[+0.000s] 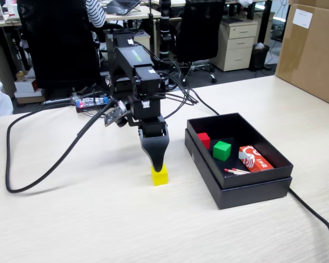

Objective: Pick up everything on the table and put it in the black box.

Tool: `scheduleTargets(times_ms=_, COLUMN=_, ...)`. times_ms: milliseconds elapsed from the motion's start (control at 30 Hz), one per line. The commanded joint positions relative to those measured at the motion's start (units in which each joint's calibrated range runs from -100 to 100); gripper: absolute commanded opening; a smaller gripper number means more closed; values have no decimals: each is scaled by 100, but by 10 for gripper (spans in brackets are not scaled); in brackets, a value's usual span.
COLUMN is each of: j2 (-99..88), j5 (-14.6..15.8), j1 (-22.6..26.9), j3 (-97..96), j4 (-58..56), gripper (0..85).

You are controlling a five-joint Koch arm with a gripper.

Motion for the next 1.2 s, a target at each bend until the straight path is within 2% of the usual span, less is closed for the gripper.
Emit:
scheduleTargets(times_ms=0, j2=115, j5=-24, j1=-5, j3=513, j4=-24, gripper=463)
scheduleTargets(times_ms=200, j2=551, j5=-24, j1=-10, j3=694, j4=-24, gripper=456)
scheduleTargets(times_ms=433, j2=975, j5=-24, j1=-5, j3=866, j4=-24, gripper=372)
scheduleTargets(times_ms=600, j2=1113, j5=-5, j1=5, j3=1021, j4=-24, gripper=233)
scheduleTargets(times_ms=733, j2=952, j5=49, j1=5, j3=1030, j4=-24, gripper=24)
scheduleTargets(times_ms=767, j2=883, j5=59, j1=5, j3=1021, j4=-24, gripper=9)
scheduleTargets(times_ms=1000, j2=-1538, j5=63, j1=220, j3=468, j4=-145, gripper=9)
scheduleTargets(times_ms=1167, j2=-2972, j5=186, j1=811, j3=740, j4=-179, gripper=9)
